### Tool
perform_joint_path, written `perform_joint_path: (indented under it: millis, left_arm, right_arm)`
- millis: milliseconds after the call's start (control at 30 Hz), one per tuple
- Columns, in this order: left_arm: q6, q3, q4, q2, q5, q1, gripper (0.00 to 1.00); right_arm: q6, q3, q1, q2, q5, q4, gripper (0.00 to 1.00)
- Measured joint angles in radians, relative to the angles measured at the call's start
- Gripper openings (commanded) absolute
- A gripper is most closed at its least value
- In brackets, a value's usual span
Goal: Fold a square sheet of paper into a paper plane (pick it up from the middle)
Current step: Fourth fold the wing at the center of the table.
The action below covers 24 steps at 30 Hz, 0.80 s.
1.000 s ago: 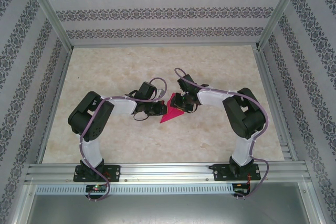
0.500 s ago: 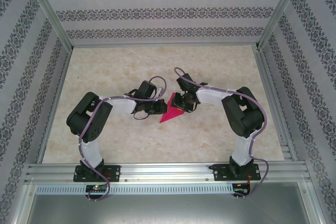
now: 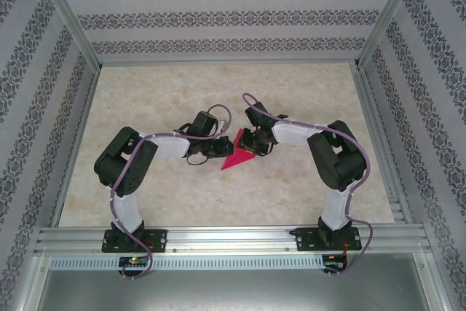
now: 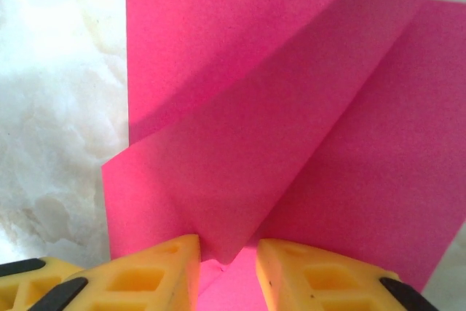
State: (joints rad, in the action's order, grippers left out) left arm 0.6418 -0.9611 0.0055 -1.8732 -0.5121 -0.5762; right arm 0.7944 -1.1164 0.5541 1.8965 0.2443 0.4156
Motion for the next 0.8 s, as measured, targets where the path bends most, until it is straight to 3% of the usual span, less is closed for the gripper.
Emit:
perform_joint_path:
  millis: [800]
  left_arm:
    - [-0.006,-0.026,-0.038,-0.033,0.020,0.000,0.07]
  right_arm:
    - [0.000,-0.001,0.000,0.002,-0.008,0.005,0.29]
